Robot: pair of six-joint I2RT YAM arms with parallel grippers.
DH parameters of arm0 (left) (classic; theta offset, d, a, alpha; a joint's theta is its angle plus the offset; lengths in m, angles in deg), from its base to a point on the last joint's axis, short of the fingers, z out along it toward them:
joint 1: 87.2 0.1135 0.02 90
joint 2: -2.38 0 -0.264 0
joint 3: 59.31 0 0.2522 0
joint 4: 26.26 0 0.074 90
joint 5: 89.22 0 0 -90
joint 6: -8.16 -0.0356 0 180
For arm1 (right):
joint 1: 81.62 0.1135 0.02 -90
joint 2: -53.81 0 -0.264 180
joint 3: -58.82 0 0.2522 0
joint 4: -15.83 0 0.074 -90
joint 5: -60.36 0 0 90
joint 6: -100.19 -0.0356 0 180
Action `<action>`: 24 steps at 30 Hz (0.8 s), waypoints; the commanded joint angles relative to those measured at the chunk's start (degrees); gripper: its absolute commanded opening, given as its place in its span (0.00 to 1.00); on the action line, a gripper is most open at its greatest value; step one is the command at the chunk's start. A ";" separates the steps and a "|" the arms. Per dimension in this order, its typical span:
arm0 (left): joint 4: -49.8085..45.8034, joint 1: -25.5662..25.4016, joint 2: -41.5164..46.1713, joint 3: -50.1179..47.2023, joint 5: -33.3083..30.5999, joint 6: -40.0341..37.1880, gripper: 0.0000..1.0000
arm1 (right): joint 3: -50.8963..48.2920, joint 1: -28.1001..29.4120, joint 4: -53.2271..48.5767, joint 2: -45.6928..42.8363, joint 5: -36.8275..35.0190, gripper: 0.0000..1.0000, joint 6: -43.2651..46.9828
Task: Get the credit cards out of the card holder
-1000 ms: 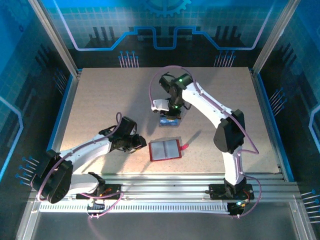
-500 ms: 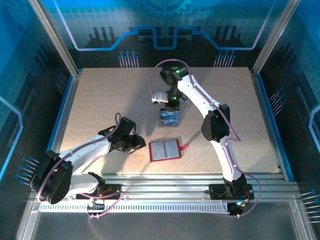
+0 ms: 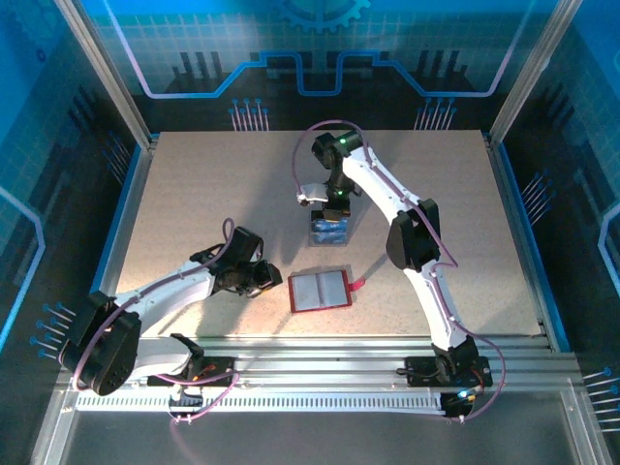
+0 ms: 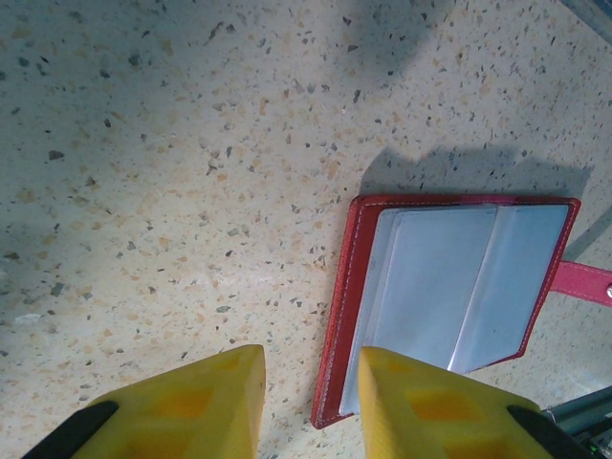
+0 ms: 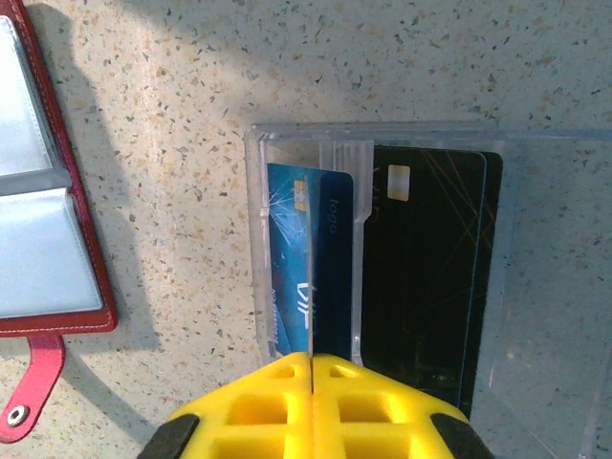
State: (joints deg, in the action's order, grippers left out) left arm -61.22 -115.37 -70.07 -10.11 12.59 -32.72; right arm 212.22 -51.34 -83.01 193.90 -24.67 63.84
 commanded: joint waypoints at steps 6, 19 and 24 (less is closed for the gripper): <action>-0.75 0.60 1.02 -1.08 0.93 -0.07 0.31 | 1.34 -0.22 -2.11 3.05 0.59 0.01 0.02; -0.16 0.70 -0.10 -0.29 1.89 -0.75 0.31 | -0.74 -0.21 1.02 -2.00 1.34 0.19 -2.99; 0.06 0.69 -1.18 0.53 2.44 -1.33 0.31 | -8.00 0.12 5.65 -8.17 2.20 0.22 -5.02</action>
State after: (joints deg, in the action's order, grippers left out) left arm -61.15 -115.11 -70.22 -10.13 13.35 -32.76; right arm 206.56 -51.32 -79.07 191.41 -24.43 60.54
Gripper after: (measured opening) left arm 0.310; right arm 0.215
